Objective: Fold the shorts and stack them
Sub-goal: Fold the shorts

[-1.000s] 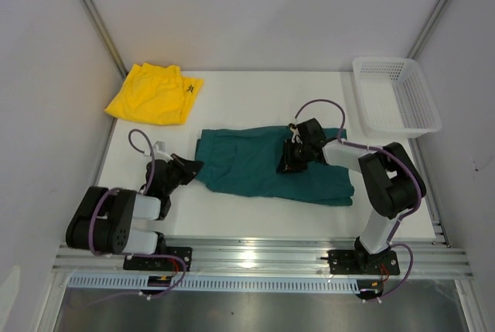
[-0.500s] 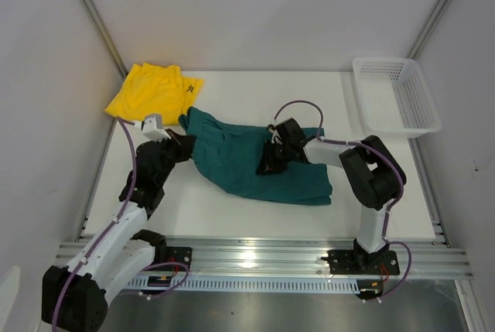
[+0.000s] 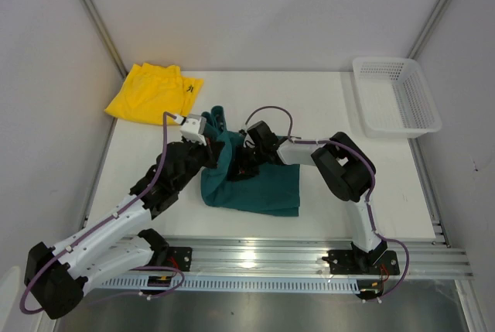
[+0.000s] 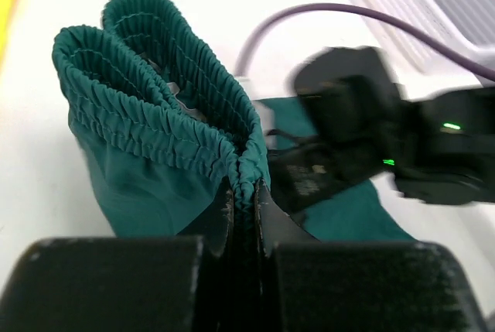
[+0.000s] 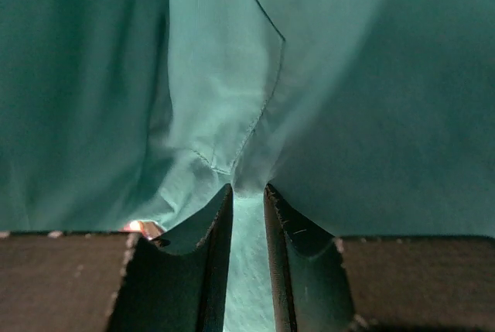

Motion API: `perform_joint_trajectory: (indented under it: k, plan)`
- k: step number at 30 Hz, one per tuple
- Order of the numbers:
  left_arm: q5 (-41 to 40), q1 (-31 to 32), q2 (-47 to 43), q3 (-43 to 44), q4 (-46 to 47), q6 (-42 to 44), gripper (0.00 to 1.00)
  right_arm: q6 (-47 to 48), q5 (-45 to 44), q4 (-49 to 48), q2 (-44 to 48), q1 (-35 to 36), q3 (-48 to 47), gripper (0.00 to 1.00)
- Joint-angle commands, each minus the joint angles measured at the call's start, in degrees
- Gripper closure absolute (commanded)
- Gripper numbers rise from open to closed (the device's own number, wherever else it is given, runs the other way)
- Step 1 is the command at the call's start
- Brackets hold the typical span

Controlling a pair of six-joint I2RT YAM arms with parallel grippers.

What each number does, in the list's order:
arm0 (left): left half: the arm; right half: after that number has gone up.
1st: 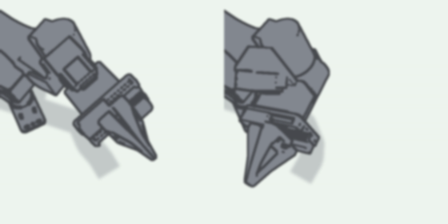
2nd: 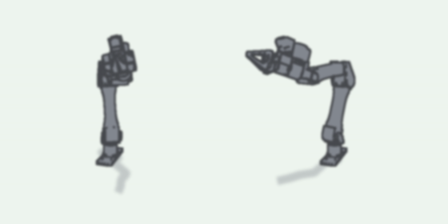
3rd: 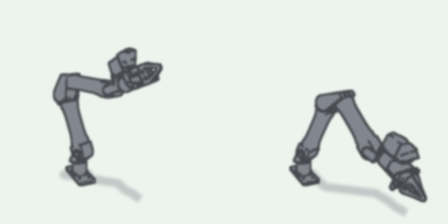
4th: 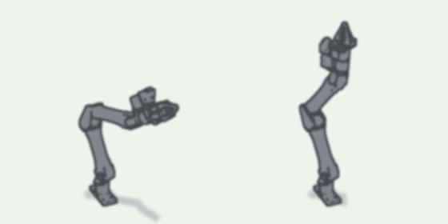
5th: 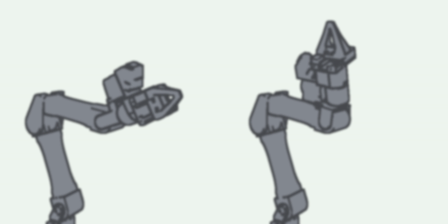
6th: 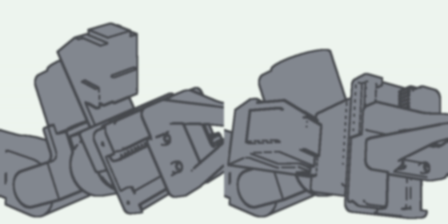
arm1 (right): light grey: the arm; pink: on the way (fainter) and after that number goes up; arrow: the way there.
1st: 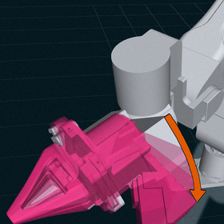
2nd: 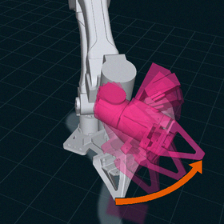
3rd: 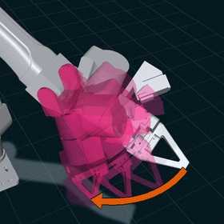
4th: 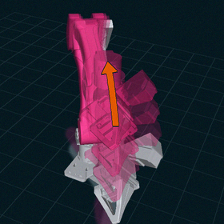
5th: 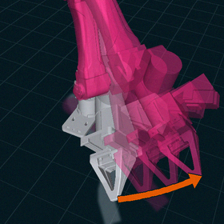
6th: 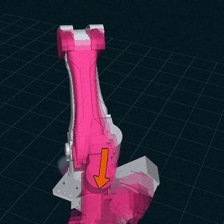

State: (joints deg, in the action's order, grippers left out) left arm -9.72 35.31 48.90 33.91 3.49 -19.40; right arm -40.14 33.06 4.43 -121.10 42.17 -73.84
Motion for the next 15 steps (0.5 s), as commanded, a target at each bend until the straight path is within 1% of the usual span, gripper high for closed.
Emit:
perform_joint_trajectory:
  k: [1, 5, 7, 8, 11, 15]
  plan:
    - [-4.16, 6.07, 0.75, 6.16, 1.79, 6.29, 1.0, -1.43, -6.52, 4.98, -6.69, 2.47, 1.86, 0.73]
    - [-6.62, 13.09, 1.98, 10.11, 0.74, 10.34, 1.0, -4.15, -5.64, 2.26, -8.88, 3.62, 0.9, 0.72]
    - [-8.82, 15.57, 2.94, 10.91, 0.03, 12.8, 1.0, -4.95, -4.07, 1.47, -9.42, 3.71, 0.54, 0.72]
    - [-11.35, 18.02, 3.39, 11.7, -0.84, 13.5, 1.0, -5.12, -3.79, 0.94, -9.59, 3.62, 0.19, 0.72]
    - [-14.01, 21.1, 5.31, 12.58, -2.08, 15.53, 1.0, -4.86, -2.92, 1.02, -9.51, 3.27, -0.51, 0.71]
    - [-15.24, 22.52, 6.9, 12.32, -1.99, 17.02, 1.0, -5.39, -0.02, -0.2, -7.93, 2.21, -0.25, 0.67]
